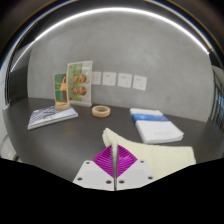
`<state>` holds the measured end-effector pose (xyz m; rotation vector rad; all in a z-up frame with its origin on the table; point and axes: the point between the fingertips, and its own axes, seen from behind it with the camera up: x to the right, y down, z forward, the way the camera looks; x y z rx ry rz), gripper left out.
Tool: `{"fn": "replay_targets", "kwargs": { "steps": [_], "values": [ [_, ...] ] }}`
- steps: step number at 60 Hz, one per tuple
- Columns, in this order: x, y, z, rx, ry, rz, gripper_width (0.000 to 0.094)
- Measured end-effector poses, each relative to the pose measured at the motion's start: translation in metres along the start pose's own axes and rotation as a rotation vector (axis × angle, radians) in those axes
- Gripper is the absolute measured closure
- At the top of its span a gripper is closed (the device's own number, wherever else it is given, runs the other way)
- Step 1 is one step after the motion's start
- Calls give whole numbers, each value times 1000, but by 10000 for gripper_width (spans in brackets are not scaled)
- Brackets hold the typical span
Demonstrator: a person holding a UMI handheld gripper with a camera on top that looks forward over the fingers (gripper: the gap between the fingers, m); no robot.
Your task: Fold towel
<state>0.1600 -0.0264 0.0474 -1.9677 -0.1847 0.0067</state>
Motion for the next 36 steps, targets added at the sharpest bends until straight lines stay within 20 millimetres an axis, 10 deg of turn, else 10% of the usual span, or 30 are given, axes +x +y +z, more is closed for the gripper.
{"fn": "replay_targets", "kwargs": {
  "steps": [9,20,33,36],
  "values": [
    [96,-27,-27,35,98,59,928],
    [222,23,-42,-29,297,100,922],
    [254,71,-41,-119,371,116,898],
    [253,69,-47,-123,395,119,750]
  ]
}}
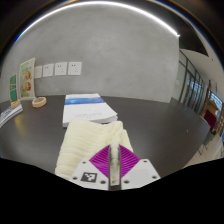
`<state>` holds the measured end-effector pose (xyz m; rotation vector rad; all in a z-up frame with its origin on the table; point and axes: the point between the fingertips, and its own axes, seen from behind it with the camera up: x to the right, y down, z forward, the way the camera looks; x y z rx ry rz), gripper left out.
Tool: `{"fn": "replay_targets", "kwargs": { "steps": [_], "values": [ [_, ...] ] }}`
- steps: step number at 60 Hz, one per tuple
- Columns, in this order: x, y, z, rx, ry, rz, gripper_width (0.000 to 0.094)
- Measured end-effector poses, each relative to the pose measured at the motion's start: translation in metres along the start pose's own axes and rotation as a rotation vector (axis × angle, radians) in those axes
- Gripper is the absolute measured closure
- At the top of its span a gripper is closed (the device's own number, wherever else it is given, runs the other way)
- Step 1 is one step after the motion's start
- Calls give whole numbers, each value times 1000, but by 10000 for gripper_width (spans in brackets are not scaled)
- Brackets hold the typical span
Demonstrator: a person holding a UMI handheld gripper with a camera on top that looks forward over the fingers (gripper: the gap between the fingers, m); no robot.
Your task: Fold towel
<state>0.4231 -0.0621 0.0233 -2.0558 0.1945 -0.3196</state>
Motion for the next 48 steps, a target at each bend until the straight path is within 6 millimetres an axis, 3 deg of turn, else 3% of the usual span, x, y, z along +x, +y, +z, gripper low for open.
{"fn": "replay_targets", "kwargs": {
  "steps": [1,2,9,12,15,21,25,37,43,48],
  "values": [
    [1,-1,-3,0,10,3,807],
    [2,-2,-6,2,20,5,633],
    [6,-13,-46,35,66,-20,44],
    [3,-13,-66,39,80,-22,106],
    [-5,-8,-89,34,85,-26,103],
    [-37,1,-144,52,66,-41,101],
    [-72,7,-188,72,22,-38,100],
    [-206,32,-305,104,-171,-81,102],
    [-251,48,-351,96,-221,-98,105],
    [-277,54,-378,99,-262,-109,104]
  ]
}}
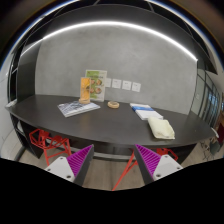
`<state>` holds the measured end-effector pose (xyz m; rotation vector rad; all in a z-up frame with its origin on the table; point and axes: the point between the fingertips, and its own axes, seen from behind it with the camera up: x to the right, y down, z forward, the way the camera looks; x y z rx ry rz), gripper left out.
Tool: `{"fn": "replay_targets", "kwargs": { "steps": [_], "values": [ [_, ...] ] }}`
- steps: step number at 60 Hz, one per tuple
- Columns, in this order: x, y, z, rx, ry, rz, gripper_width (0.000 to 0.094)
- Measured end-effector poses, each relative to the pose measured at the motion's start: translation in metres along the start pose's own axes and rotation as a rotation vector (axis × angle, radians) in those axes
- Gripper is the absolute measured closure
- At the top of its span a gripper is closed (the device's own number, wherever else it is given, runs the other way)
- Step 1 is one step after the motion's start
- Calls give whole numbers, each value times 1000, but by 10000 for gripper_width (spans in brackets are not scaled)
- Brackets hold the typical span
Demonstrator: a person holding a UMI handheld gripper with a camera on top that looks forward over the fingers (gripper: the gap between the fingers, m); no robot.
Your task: Fold towel
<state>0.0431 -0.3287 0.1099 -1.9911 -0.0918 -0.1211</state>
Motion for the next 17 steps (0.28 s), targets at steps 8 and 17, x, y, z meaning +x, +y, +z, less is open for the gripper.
{"fn": "replay_targets", "kwargs": {
  "steps": [8,17],
  "values": [
    [-12,-1,-20,17,2,-41,104],
    [4,3,-22,15,9,-3,104]
  ]
}}
